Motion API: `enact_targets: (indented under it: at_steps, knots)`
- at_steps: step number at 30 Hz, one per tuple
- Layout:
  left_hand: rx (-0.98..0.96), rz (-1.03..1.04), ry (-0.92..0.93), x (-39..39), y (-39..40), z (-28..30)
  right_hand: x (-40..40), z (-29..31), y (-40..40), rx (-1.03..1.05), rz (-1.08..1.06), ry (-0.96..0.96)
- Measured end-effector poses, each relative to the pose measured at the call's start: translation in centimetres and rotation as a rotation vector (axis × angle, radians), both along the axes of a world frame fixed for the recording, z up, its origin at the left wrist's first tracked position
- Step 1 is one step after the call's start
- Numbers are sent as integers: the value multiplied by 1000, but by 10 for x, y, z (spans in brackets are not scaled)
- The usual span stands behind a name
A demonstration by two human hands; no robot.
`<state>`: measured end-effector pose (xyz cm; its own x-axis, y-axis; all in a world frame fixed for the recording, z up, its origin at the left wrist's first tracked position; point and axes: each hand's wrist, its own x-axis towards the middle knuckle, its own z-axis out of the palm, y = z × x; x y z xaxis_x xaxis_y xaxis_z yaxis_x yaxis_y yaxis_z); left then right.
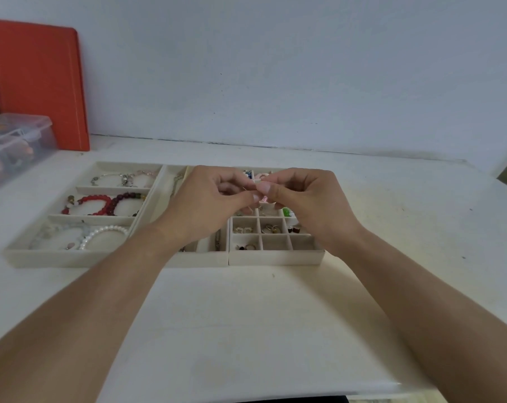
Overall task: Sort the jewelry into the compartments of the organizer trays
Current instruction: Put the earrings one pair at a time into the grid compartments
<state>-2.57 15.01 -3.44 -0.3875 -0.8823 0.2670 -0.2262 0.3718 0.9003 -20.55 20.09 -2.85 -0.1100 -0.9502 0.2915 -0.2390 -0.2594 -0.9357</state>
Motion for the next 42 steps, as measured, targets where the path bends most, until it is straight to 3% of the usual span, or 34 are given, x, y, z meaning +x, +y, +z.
enact_targets:
  at_steps: [5,13,29,42]
  knots:
    - [3,-8,41,-1,-3,-1,-5,0,-1,67,39,25]
    - [-99,-26,-122,1,-4,0,-6,6,4,14,82,149]
    - [-87,20,-142,2,0,2,-9,11,6,68,-2,261]
    - [-90,92,-43,0,4,7,-5,12,9,97,18,140]
